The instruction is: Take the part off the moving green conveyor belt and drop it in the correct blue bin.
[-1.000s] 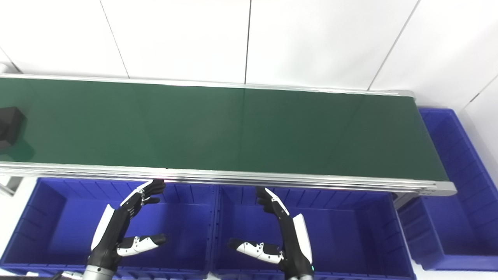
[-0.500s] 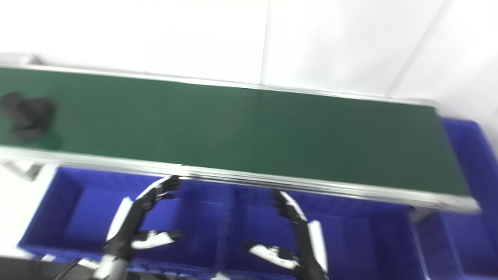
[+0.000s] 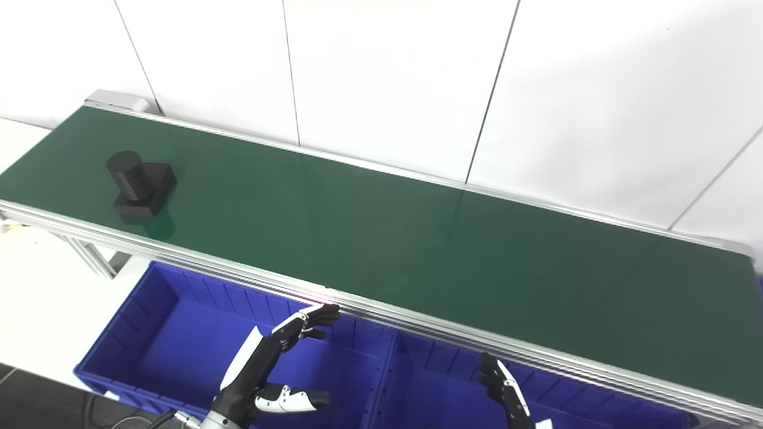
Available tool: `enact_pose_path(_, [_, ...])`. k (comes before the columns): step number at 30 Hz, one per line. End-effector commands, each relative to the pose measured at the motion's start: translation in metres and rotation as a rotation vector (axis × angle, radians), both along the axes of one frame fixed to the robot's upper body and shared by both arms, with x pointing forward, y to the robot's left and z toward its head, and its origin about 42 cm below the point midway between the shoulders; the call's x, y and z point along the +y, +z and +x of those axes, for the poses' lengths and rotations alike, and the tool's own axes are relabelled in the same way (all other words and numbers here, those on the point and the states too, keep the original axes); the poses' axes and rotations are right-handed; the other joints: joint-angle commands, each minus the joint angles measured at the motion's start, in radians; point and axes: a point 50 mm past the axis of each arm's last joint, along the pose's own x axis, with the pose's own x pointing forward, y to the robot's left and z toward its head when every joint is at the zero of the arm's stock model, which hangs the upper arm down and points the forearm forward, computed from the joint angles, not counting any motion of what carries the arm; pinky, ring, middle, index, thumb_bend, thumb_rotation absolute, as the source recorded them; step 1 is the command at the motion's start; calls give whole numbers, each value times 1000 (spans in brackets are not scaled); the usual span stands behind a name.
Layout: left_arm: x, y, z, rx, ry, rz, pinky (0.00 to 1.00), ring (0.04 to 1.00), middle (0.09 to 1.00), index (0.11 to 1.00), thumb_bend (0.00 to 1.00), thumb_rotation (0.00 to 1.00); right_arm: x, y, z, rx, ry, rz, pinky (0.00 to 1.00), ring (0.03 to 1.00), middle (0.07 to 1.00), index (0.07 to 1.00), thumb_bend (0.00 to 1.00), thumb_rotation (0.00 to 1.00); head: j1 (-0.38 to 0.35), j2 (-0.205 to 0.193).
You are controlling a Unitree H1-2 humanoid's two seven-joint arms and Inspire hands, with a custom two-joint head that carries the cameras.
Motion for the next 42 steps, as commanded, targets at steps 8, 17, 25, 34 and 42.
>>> enact_pose_path(8, [-5,5,4,-54,-10,-19,736,814,841,817,913,296,-2,9,4,-82,5,30,805,820,837,857,726,188,35,-35])
enact_pose_path(17, [-9,3,4,-60,-11,-1,730,800,824,801,928,283,-8,0,3,-86,12,56,858,853,864,881,679,83,90,-66])
enact_pose_path(25, [-8,2,5,-58,-6,-7,730,801,825,800,936,268,-7,1,3,-87,19,37,843,841,858,876,675,115,41,-63])
enact_pose_path(34, [-8,0,5,-54,-9,-5,727,801,826,802,932,271,-6,-1,5,-101,17,36,813,823,844,865,704,136,50,-79])
enact_pose_path(42, [-9,-3,6,-48,-9,3,721,798,825,804,931,271,-7,-3,6,-95,15,32,814,817,835,856,713,144,39,-95])
